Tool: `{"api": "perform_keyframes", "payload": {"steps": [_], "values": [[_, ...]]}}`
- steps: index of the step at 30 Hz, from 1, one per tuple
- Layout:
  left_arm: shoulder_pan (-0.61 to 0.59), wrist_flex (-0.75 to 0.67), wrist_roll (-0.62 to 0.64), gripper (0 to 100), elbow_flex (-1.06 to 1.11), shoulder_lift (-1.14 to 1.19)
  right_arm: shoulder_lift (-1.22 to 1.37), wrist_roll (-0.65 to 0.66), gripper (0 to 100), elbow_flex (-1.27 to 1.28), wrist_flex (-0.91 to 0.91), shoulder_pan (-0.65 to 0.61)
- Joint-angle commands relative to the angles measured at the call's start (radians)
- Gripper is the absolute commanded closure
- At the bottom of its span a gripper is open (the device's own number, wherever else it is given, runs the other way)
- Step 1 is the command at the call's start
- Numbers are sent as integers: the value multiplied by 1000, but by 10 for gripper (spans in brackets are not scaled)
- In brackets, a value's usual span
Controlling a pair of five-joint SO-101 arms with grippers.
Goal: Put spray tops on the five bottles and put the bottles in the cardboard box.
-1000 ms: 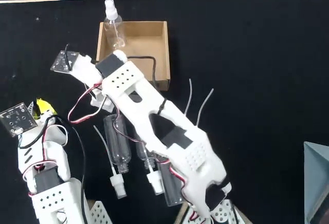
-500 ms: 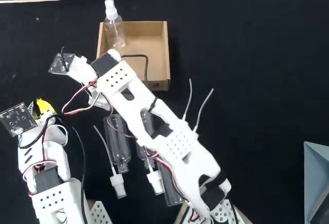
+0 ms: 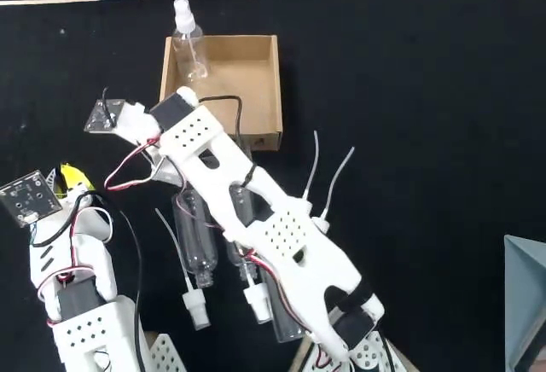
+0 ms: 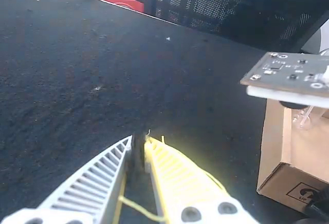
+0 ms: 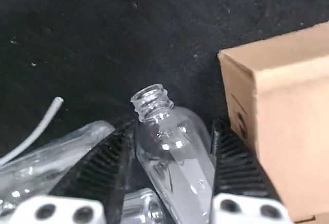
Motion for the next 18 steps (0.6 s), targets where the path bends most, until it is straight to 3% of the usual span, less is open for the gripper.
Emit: {"api": "perform_keyframes", "payload": {"steps": [1, 7, 18], "values": [[1, -29, 2, 963, -12, -15, -16, 54, 816, -71, 35, 44], [1, -29, 2, 963, -12, -15, -15, 94, 720, -65, 38, 46], [1, -29, 2, 962, -12, -15, -15, 210, 731, -59, 41, 51]]}}
